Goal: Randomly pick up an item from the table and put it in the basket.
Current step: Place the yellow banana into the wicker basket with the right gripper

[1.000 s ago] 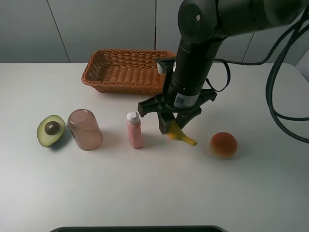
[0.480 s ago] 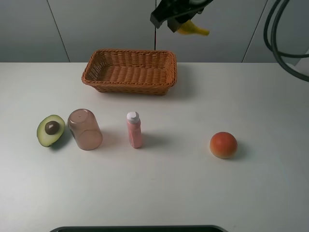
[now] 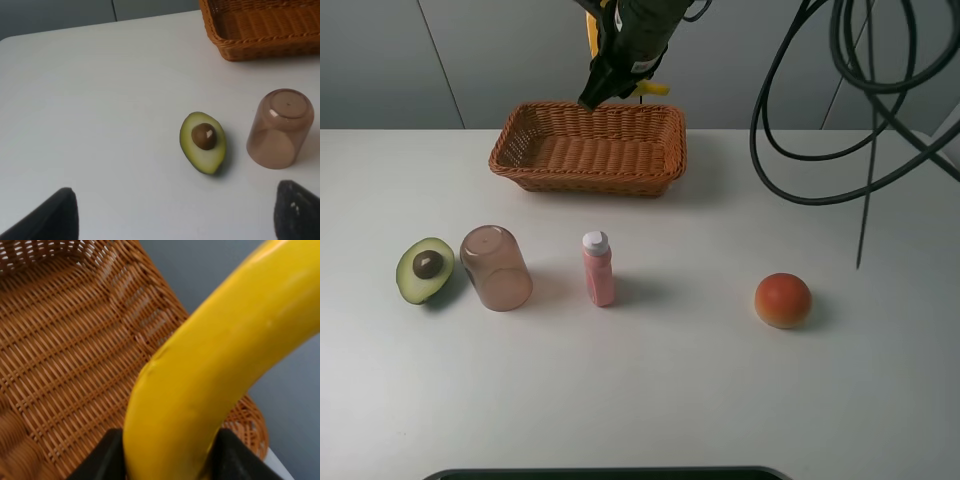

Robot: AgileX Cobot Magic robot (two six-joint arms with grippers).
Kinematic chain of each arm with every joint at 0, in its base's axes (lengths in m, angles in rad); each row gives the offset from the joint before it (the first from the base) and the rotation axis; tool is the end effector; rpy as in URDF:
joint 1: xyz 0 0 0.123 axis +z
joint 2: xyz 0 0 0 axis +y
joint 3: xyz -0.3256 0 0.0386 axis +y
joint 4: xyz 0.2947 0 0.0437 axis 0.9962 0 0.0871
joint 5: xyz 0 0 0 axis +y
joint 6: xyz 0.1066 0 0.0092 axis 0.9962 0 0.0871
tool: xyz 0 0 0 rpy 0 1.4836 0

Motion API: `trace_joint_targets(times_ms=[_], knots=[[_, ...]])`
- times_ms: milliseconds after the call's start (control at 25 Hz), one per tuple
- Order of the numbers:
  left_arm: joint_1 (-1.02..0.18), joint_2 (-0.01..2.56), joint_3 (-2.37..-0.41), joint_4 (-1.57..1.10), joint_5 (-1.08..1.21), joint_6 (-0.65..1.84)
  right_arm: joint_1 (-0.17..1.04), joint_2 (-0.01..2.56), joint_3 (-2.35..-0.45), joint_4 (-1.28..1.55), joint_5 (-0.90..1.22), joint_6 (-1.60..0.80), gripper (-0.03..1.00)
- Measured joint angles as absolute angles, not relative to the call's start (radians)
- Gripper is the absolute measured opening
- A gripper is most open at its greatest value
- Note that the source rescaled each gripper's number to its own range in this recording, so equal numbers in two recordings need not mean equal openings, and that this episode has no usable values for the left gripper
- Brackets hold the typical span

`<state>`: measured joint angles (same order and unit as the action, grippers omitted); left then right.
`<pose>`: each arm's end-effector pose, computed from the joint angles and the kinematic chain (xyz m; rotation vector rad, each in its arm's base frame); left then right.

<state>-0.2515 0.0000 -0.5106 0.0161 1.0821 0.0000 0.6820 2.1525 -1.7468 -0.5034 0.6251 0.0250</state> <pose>0.0050 0.0003 0.2938 0.2570 2.0417 -0.1367 0.4572 0.3322 0.2184 -1.1307 2.1359 -0.2204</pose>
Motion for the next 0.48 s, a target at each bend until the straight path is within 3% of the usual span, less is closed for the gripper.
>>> trace_joint_targets(times_ms=[480], knots=[[-0.251,0.000,-0.511,0.016,1.082,0.000,0.678,2.394,-1.839,-0.482,0.610,-0.015,0.00]])
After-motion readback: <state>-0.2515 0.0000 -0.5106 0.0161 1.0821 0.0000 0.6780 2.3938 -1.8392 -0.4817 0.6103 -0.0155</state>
